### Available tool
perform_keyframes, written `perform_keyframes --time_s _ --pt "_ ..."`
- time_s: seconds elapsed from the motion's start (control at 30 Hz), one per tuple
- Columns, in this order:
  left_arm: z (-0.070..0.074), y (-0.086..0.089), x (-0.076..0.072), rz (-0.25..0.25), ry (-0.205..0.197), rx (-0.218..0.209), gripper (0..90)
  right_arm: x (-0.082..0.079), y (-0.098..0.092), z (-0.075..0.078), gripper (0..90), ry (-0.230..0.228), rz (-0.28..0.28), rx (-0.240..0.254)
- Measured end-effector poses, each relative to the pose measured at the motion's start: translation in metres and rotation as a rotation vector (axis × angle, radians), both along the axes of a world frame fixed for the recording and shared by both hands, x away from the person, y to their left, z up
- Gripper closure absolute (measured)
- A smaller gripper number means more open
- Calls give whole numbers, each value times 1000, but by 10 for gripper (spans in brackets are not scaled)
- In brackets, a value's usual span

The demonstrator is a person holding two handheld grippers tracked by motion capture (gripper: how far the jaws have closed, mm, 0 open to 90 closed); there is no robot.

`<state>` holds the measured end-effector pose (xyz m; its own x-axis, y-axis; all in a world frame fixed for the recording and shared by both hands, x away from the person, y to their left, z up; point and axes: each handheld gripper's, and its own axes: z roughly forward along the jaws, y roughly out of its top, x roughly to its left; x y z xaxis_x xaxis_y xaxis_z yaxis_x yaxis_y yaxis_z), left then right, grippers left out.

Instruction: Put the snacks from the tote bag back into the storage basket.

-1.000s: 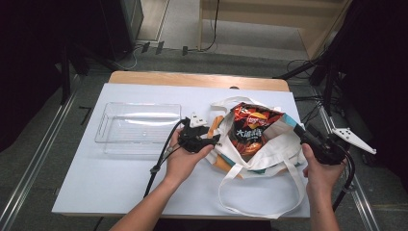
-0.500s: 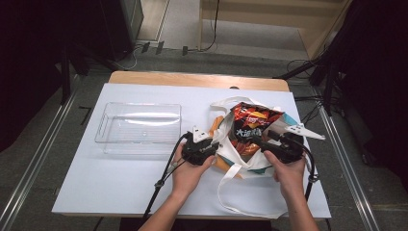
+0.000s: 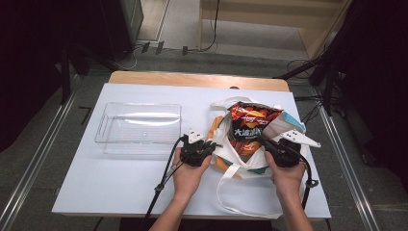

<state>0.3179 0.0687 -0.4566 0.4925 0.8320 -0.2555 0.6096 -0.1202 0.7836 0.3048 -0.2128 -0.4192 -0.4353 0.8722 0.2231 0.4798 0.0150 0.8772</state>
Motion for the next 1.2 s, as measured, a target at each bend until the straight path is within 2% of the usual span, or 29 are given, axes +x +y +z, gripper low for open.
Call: perform_keyframes --time_s 0.1,0.2,0.27,0.33,0.37,0.43,0.5,0.57,0.63,0.73,0.8,0.87,0.93,1.0,1.03,1.1,1.2 --pt "0 -1 -1 -2 -18 24 827 -11 0 4 900 -32 29 -3" --pt "0 -1 -1 -1 -15 19 828 -24 -1 5 900 -64 65 -15" --pt "0 -1 -2 -4 -16 25 828 -28 -4 2 900 -50 92 -44" --pt "-1 -1 -1 -5 -19 29 828 -24 -8 -2 900 -12 98 -73" --pt "-2 -1 -1 -6 -20 28 829 -22 -12 -4 860 8 94 -50" --pt "-2 -1 -1 -6 -21 27 830 -16 -20 -4 716 24 86 31" --pt "-2 -1 -1 -6 -22 24 830 -10 -23 0 516 16 49 48" --pt "-3 -1 -1 -12 -24 29 831 -2 -24 3 373 20 19 60" --pt "-3 0 -1 -13 -24 24 832 9 -24 6 278 28 -7 87" --pt "-4 0 -2 -16 -28 27 833 28 -22 8 170 79 -12 144" --pt "-4 0 -1 -18 -28 26 833 39 -18 9 142 108 -44 145" --pt "-4 0 -1 -20 -28 24 834 47 -17 9 142 117 -115 155" --pt "-4 0 -1 -21 -30 26 835 54 -14 8 140 127 -132 167" --pt "-4 0 -1 -23 -30 23 835 60 -11 6 163 144 -108 188" --pt "-4 0 -1 -23 -32 21 836 62 -9 4 207 159 -86 194" --pt "-4 1 -1 -28 -34 24 835 63 -8 1 363 168 -40 215" --pt "-4 2 -1 -28 -33 19 835 56 -9 4 695 121 0 232"
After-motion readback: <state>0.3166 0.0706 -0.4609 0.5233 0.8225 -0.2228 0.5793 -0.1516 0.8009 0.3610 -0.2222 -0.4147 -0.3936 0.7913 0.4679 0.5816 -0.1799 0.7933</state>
